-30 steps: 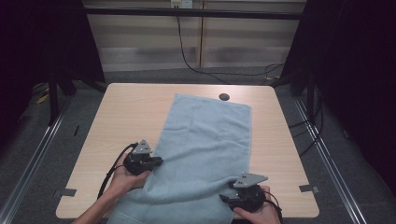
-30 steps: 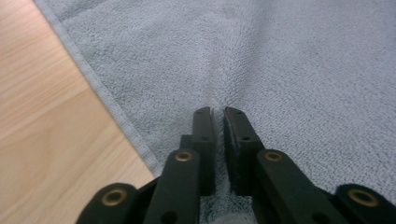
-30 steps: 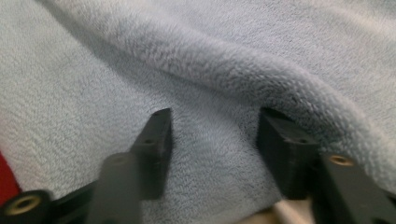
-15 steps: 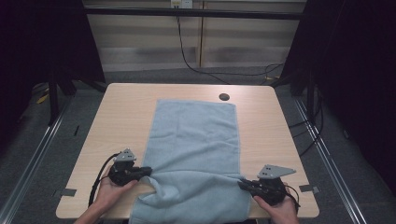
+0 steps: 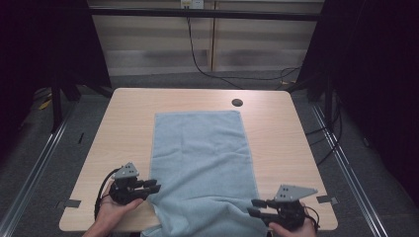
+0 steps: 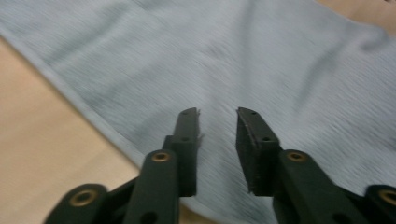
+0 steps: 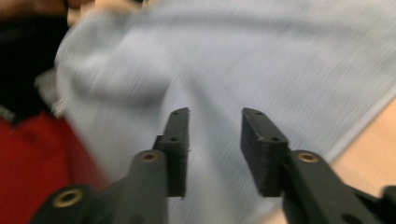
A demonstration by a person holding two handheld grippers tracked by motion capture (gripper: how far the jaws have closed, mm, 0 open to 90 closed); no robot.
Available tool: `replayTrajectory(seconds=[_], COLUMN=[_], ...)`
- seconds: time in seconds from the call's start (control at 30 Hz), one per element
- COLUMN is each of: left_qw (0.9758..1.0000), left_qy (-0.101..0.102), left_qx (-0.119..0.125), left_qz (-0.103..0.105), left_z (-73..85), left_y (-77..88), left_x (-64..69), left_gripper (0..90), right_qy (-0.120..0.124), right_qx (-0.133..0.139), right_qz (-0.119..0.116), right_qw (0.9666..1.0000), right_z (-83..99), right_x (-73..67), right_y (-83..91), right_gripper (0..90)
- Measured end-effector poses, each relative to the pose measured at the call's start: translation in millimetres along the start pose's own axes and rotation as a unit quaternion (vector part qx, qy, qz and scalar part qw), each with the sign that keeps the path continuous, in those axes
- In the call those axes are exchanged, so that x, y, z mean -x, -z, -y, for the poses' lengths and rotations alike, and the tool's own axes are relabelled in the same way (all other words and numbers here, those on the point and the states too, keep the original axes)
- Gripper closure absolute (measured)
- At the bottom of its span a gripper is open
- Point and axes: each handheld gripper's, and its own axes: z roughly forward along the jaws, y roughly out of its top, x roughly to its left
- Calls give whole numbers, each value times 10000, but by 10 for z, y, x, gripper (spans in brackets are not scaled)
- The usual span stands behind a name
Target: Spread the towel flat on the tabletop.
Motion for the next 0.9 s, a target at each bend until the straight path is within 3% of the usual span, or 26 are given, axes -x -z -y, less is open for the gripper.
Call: replayTrajectory(seconds=[0.03, 0.1, 0.13, 0.17, 0.2, 0.23, 0.27, 0.3, 0.4, 0.47, 0.53, 0.57, 0.6, 0.7, 0.87, 0.9], left_qw=[9999, 9998, 9994, 9992, 9992, 9988, 9985, 9973, 9965, 9961, 9941, 9932, 9946, 9954, 9957, 9967], left_qy=[150, 139, 65, 78, 78, 160, 257, 304, 164, 90, -235, -352, -313, -387, -490, -470], left_qx=[-28, -60, -122, -156, -156, -121, -156, -150, -217, -248, -303, -317, -289, -276, -302, -268], left_qz=[-45, -146, -318, -356, -356, -441, -460, -655, -786, -845, -1017, -1059, -946, -836, -730, -612], left_z=[-80, -120, -209, -253, -253, -321, -345, -354, -320, -323, -323, -328, -327, -328, -309, -272], left_y=[-61, -105, -209, -263, -263, -352, -390, -423, -481, -486, -507, -517, -528, -554, -561, -544], left_x=[-109, -152, -243, -290, -290, -376, -418, -443, -486, -465, -425, -412, -404, -378, -306, -263], left_gripper=[627, 621, 606, 598, 590, 586, 582, 583, 585, 585, 610, 657, 722, 834, 842, 841], right_qy=[-79, -25, -22, -11, -11, 9, 9, -14, 74, 114, 319, 379, 363, 327, 154, 42], right_qx=[136, 28, -32, -120, -120, -317, -350, -435, -721, -746, -849, -881, -946, -961, -865, -834], right_qz=[7, 126, 167, 251, 251, 450, 495, 547, 811, 906, 1073, 1045, 968, 977, 779, 672], right_qw=[9999, 9999, 9999, 9996, 9996, 9985, 9982, 9975, 9941, 9930, 9901, 9899, 9901, 9900, 9931, 9942], right_z=[-139, -285, -351, -412, -412, -515, -538, -562, -568, -525, -526, -522, -518, -469, -335, -250], right_x=[144, 309, 400, 488, 488, 675, 730, 794, 919, 943, 902, 876, 849, 773, 710, 655], right_y=[-69, -212, -307, -409, -409, -645, -717, -801, -998, -1052, -1044, -1036, -1023, -971, -839, -752], right_gripper=[595, 581, 569, 559, 559, 534, 526, 522, 522, 558, 689, 791, 848, 867, 868, 868])
